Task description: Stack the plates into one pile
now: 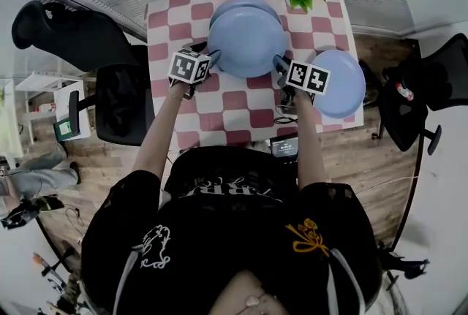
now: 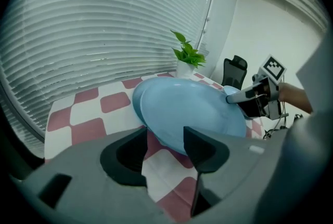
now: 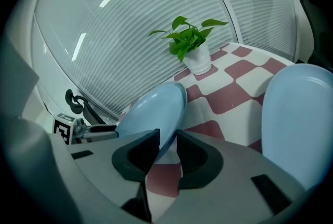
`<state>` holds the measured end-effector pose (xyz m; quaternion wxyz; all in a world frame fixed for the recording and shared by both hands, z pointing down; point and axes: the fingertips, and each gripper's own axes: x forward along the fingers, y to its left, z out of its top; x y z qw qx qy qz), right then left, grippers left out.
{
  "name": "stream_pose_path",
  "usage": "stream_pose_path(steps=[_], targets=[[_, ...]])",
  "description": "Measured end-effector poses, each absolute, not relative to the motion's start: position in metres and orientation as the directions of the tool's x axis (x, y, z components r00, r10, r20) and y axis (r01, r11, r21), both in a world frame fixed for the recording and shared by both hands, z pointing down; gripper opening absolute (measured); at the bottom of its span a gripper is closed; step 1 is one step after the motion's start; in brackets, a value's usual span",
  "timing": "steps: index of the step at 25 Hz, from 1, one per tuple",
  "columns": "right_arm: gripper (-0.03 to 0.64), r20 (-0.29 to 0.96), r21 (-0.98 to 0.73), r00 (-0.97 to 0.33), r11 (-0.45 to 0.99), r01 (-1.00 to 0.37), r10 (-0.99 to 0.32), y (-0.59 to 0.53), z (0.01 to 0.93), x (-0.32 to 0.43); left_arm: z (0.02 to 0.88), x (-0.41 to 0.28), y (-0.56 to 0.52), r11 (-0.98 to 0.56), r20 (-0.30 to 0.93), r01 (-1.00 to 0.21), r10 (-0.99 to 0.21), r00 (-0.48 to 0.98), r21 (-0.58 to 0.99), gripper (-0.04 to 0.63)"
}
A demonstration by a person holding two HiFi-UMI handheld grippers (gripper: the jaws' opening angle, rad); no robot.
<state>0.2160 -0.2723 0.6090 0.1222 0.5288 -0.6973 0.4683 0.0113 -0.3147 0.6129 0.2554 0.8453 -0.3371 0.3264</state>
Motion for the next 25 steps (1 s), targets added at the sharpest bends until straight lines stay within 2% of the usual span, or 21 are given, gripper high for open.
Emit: stream_pose_path(steps=[3, 10, 17, 20, 25], targets=[[0.095, 0.65, -0.557, -0.415, -0.028, -0.83, -0.636, -0.28, 0.611, 0.216, 0.606, 0.007, -0.319, -0.636, 0.727, -0.752, -0.432, 0.533, 0.173, 0.213], [0.095, 0.653, -0.515, -0.376, -0.021, -0.857, -0.658, -0.296, 0.614, 0.214, 0.574, 0.004, -0.29, -0.636, 0.666, -0.747, -0.474, 0.577, 0.194, 0.213], [0.097, 0.679, -0.394, -0.312, 0.029, -0.919, -0.665, -0.307, 0.619, 0.216, 0.56, 0.015, -0.246, -0.654, 0.628, -0.728, -0.482, 0.611, 0.206, 0.213], [0.142, 0.685, -0.34, -0.283, 0.05, -0.939, -0.671, -0.305, 0.615, 0.216, 0.552, 0.017, -0.235, -0.651, 0.603, -0.725, -0.492, 0.628, 0.223, 0.213], [0.143, 0.634, -0.331, -0.276, 0.069, -0.941, -0.722, -0.29, 0.592, 0.21, 0.54, 0.018, -0.224, -0.656, 0.563, -0.717, -0.509, 0.651, 0.236, 0.212]])
